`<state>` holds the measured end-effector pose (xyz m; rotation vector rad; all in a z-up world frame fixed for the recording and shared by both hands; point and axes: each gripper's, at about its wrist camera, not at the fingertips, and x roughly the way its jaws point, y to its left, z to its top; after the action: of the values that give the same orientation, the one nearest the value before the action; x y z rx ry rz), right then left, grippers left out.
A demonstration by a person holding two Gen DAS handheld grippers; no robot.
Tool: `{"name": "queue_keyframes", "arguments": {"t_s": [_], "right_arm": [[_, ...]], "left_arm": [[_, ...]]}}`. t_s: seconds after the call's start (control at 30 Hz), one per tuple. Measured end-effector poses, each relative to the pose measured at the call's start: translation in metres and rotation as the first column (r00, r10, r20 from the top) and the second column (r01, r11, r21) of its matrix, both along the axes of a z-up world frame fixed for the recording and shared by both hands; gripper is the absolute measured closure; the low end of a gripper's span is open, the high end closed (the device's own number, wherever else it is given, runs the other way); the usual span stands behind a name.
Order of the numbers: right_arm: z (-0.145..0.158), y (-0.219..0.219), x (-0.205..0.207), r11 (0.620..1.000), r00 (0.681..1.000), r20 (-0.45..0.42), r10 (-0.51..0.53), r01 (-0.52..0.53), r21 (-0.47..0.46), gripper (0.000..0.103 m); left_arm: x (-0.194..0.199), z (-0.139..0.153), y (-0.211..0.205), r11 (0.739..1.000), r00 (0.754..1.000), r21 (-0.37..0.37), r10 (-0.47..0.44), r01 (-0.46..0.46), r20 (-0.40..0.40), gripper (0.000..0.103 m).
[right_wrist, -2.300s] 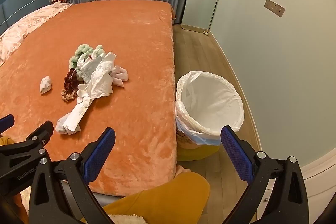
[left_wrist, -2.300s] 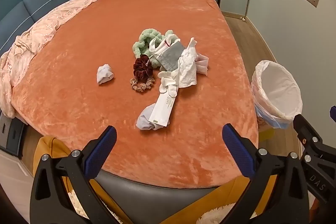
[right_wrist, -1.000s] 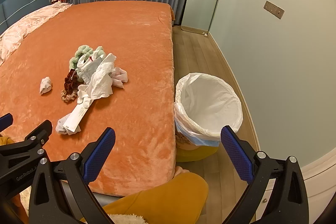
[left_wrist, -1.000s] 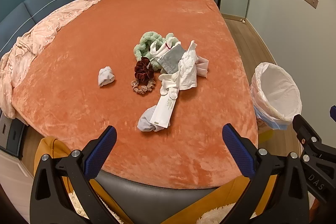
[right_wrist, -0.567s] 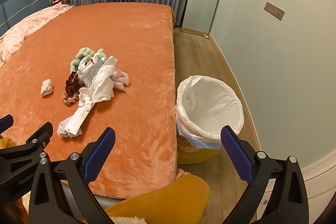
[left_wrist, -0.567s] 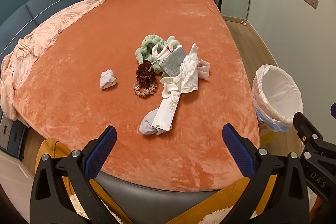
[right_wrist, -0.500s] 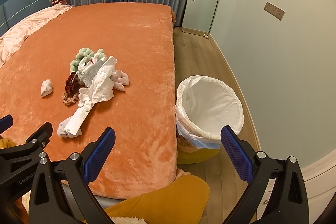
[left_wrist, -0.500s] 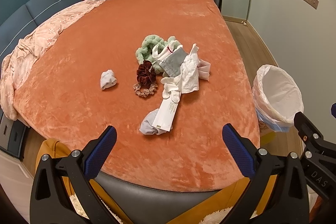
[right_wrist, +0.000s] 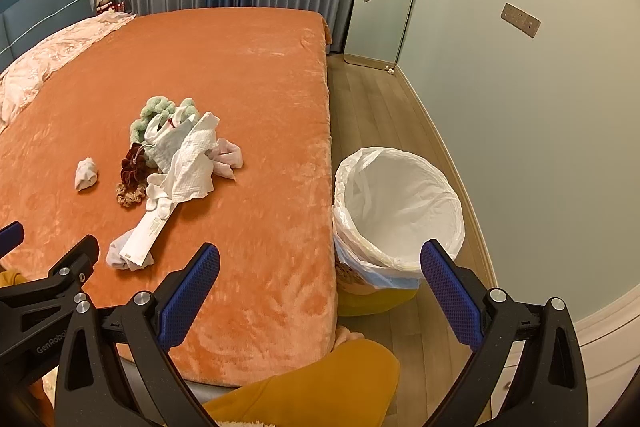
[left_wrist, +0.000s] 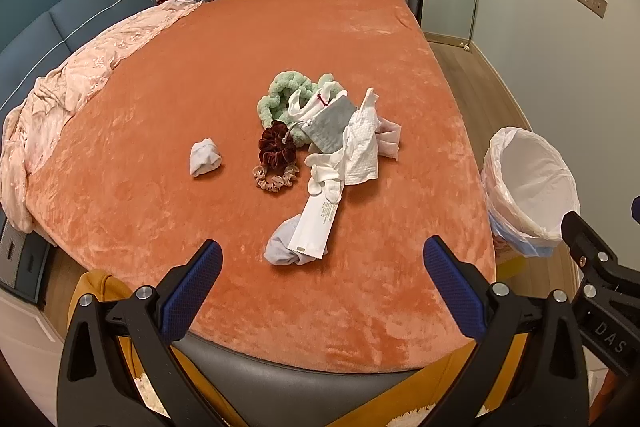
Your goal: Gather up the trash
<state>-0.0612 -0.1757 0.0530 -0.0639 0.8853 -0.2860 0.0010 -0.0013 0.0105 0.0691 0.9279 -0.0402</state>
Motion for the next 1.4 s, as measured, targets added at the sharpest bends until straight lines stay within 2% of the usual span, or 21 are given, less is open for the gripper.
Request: {"name": "queue_keyframes", "arguments": {"t_s": [1.4], "right_arm": [[-0.008,-0.026,0.030,0.998,0.998,0.001,-0.067,0.067,0.005,0.007]], "left_arm": [[0.034,-0.003,-0.028,0.999,0.998,0.002,-0.051,0.051,0.032,0.007]]}}
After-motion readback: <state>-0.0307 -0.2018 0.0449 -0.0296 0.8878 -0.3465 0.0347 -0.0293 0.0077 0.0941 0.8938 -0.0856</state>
